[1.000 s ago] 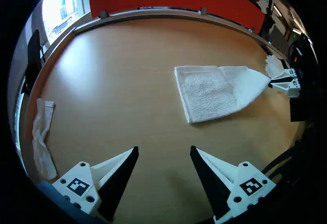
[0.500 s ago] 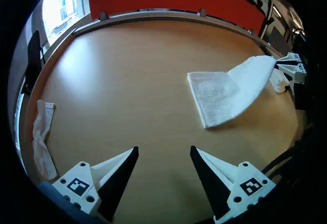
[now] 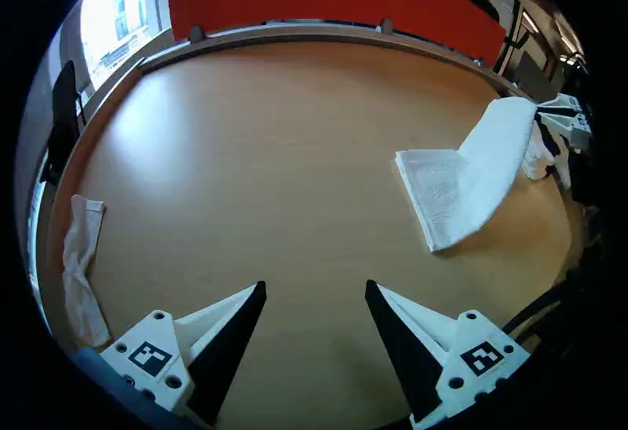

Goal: Fold towel

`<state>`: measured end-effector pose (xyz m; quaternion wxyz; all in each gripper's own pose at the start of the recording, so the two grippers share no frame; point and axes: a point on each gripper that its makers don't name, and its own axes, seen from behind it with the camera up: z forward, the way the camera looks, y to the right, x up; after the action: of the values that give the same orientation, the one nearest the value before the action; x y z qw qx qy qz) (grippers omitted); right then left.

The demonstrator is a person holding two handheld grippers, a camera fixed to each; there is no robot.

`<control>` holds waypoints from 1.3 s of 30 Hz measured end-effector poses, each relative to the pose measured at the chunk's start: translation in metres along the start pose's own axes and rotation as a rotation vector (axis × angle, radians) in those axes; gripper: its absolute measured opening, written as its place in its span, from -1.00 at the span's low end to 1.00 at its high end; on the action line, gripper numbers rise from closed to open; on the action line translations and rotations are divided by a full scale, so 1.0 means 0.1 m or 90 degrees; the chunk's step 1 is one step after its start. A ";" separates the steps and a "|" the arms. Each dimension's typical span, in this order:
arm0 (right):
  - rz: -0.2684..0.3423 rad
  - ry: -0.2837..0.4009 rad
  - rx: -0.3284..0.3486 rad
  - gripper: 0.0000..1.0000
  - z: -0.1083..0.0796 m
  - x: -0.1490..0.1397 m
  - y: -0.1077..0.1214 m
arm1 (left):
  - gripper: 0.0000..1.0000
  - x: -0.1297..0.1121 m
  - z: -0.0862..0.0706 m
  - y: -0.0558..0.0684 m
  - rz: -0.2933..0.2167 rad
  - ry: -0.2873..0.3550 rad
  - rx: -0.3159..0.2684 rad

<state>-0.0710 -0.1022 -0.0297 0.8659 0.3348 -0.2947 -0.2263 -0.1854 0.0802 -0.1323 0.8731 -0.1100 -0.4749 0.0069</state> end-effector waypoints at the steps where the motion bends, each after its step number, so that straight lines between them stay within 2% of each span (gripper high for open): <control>1: 0.000 0.000 0.001 -0.92 0.00 0.00 -0.01 | 0.87 0.00 0.00 0.00 0.000 0.000 0.000; 17: -0.014 0.004 0.043 -0.92 0.14 0.06 -0.32 | 0.87 0.06 0.00 0.05 0.002 0.007 -0.005; 32: -0.030 -0.010 0.104 -0.92 0.34 0.01 -0.82 | 0.87 0.13 -0.02 0.07 0.000 0.019 -0.011; 39: -0.043 -0.016 0.136 -0.92 0.44 0.02 -1.06 | 0.88 0.13 -0.07 0.02 -0.006 0.025 -0.006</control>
<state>-0.1197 -0.1940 -0.0779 0.8134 0.4320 -0.3165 -0.2270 -0.1719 0.0820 -0.1255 0.8818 -0.1120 -0.4581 -0.0019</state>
